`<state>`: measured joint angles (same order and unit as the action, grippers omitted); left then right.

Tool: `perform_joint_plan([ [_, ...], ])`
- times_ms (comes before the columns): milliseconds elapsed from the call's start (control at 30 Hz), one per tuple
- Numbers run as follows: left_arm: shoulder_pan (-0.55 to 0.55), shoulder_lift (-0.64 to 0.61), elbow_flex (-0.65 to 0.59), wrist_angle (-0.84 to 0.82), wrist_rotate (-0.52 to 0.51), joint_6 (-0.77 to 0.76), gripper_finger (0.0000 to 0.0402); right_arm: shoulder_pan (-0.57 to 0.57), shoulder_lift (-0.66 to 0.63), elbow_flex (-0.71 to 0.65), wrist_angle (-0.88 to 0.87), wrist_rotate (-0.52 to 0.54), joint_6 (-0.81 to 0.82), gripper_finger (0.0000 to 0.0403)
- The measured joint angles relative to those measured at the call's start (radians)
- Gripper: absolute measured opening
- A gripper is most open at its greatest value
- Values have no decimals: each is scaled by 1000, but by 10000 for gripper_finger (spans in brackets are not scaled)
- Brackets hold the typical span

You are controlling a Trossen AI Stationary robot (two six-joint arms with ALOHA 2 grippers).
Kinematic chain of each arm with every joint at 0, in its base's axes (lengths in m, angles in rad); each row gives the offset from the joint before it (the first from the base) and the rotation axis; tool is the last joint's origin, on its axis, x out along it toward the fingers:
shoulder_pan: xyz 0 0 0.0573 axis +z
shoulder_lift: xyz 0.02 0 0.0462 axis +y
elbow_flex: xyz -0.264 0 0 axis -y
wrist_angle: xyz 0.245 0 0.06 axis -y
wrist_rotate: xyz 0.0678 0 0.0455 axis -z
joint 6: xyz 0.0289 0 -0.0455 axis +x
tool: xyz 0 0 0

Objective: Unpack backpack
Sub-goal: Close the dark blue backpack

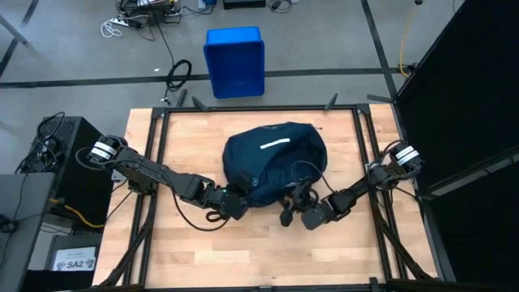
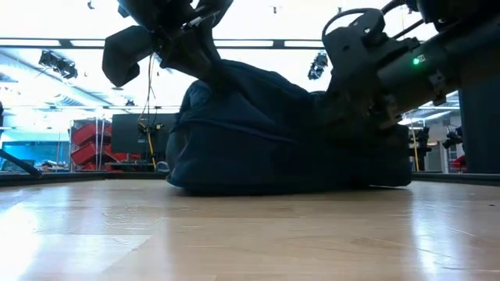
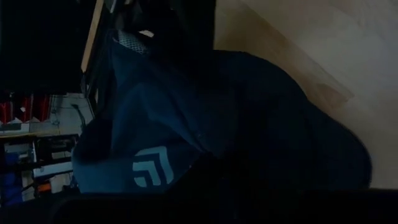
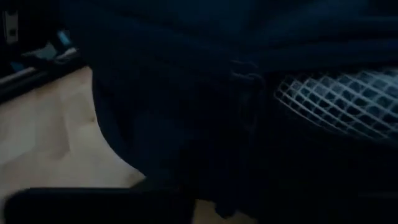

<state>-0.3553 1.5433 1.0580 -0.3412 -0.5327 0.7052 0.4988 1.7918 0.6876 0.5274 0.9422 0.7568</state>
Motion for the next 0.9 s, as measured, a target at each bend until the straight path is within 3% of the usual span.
perform_joint_plan([
  [67, -1, 0, 0, -25, 0, -10, 0, 4, 0, 0, 0, -5, -34, 38],
  [133, -5, 0, 0, -67, -1, -34, 0, 16, -5, 0, -7, -8, -61, 12],
  [300, -37, 0, 0, -204, -3, -116, 0, 55, -63, 0, -107, -1, -39, 2],
  [600, -129, 0, 0, -351, -31, -275, 0, 170, -280, 0, -508, 117, 164, 0],
  [900, -191, -9, -8, -506, -45, -443, 0, 269, -434, 0, -963, 114, 492, 0],
])
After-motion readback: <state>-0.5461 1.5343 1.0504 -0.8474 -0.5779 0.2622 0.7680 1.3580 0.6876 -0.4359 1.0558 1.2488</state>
